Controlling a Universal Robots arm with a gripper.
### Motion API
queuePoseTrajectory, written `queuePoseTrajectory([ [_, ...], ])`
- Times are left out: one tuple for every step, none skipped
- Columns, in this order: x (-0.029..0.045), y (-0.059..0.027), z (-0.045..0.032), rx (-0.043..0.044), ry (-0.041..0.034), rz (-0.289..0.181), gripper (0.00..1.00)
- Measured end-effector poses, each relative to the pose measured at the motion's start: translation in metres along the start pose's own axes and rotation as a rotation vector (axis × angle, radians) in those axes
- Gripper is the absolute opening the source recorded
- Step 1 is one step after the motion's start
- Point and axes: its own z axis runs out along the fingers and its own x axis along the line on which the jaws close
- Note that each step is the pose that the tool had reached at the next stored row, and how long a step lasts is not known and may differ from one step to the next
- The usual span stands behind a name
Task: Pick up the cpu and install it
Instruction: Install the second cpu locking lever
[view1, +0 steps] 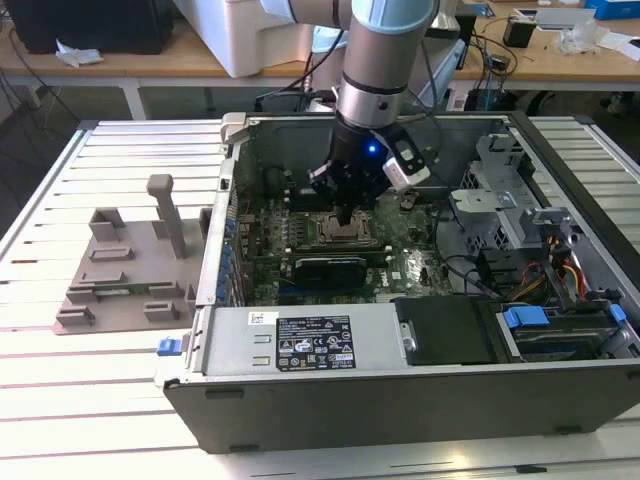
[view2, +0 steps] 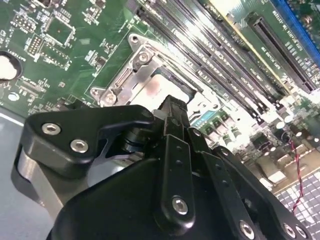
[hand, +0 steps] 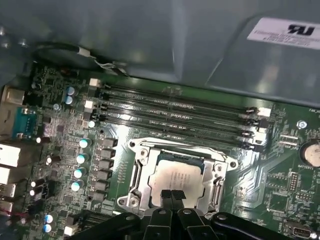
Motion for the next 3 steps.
queuePoseTrajectory([
  [0.0002,0.0001,-0.0024,0.0001,0.0,0.0,0.11],
  [0.0004,0.0002,-0.0048,0.0,0.0,0.0,0.11],
  [0.0007,0.0004,-0.0078,-0.0002,-0.0002,0.0,0.11],
])
